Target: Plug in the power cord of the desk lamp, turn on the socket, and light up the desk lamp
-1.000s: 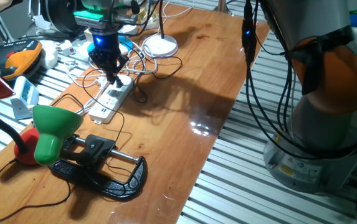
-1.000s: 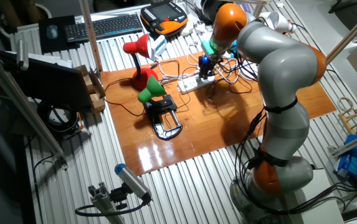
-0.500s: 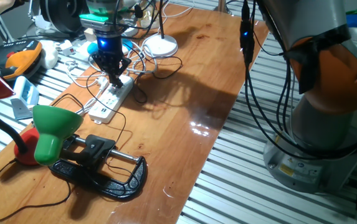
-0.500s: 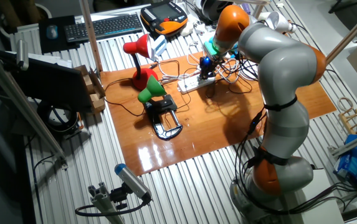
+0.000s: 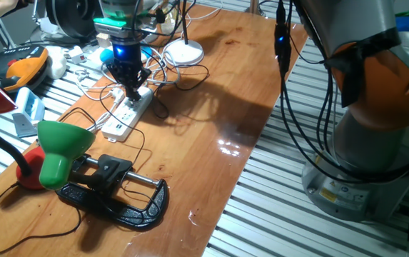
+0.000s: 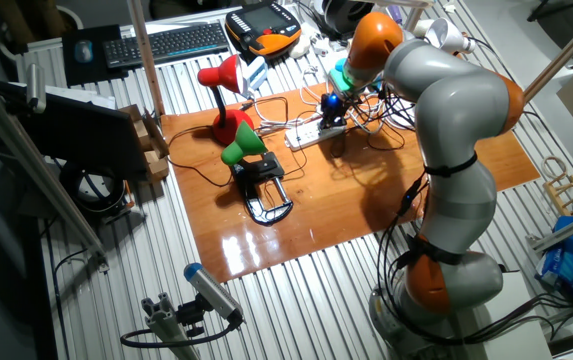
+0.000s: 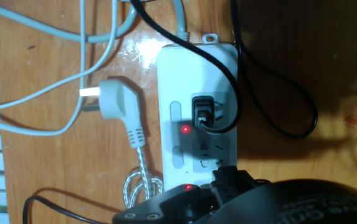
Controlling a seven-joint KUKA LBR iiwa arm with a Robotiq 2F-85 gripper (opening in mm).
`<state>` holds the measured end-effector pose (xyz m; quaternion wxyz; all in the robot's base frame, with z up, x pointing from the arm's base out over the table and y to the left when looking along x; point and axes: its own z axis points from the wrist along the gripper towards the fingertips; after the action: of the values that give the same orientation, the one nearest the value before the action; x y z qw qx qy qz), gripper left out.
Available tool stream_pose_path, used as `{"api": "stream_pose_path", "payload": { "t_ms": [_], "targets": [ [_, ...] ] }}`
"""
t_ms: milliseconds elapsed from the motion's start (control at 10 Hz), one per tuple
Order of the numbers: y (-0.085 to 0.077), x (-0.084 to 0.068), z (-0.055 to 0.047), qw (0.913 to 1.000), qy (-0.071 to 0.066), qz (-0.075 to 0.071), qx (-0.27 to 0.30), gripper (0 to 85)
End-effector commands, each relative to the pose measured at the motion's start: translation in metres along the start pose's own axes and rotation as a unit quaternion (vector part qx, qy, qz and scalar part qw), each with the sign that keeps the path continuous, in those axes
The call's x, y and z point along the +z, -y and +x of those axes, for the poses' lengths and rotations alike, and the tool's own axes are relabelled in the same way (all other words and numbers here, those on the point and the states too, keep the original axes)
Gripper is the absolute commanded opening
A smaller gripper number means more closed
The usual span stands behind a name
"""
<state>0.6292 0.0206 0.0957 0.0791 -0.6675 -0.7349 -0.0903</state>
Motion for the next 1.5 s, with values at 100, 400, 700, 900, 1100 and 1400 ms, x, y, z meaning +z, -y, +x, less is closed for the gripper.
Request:
{"api": "stream_pose_path", "payload": {
  "t_ms": [100, 400, 700, 900, 1100, 1400],
  "targets": [
    [-0.001, 0.001, 0.0, 1.0, 0.0, -0.002, 0.001, 0.0],
    [-0.002, 0.003, 0.0, 1.0, 0.003, -0.004, 0.001, 0.0],
    [-0.007, 0.009, -0.003, 1.0, 0.0, -0.006, 0.004, 0.0],
    [-0.008, 0.009, -0.004, 0.9999, -0.007, -0.001, 0.012, 0.0],
    [-0.009, 0.009, -0.004, 0.9997, -0.017, 0.006, 0.019, 0.0],
    [-0.011, 0.01, -0.003, 0.999, -0.03, 0.016, 0.027, 0.0]
  ]
}}
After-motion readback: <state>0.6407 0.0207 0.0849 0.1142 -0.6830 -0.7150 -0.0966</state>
